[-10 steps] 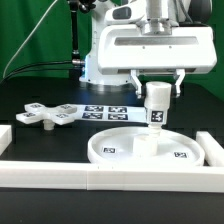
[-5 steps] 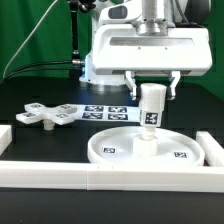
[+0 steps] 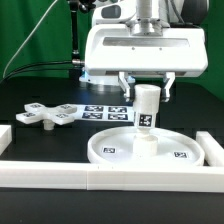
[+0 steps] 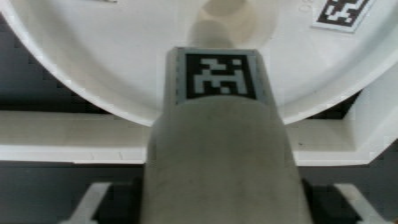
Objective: Assemble round table
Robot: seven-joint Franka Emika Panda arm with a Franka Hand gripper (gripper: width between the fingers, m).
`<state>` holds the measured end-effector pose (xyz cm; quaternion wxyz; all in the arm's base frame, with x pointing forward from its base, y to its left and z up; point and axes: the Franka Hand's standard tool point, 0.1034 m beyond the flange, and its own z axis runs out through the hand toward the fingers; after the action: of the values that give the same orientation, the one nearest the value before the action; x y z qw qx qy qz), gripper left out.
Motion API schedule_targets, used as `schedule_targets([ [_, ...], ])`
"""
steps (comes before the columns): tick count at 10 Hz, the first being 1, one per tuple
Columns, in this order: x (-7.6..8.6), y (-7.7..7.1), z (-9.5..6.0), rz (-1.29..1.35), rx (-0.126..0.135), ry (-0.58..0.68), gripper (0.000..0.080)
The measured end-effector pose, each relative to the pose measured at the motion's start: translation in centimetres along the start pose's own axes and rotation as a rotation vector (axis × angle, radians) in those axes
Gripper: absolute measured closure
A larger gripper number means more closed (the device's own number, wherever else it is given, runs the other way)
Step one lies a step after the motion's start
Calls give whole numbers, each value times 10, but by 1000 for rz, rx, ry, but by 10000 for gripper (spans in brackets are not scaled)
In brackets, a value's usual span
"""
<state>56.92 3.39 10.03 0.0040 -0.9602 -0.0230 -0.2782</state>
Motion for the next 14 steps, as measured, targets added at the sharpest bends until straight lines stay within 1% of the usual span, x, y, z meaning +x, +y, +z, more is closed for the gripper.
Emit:
schedule_targets([
  [2,-2,-3,-2,-1,2,-2,390],
  [4,-11,-4,-3,-2,3,-17,390],
  [6,-14,-4,-3,-2,3,-24,390],
  [7,-16,-5,-3,-4,4,-27,390],
  [10,-26,-5,6,-5,5,-45,390],
  [11,-25,-5,7,-6,2,-31,390],
  [13,-25,-5,7,-5,4,-42,390],
  [14,-27,-5,8,-5,6,-50,294],
])
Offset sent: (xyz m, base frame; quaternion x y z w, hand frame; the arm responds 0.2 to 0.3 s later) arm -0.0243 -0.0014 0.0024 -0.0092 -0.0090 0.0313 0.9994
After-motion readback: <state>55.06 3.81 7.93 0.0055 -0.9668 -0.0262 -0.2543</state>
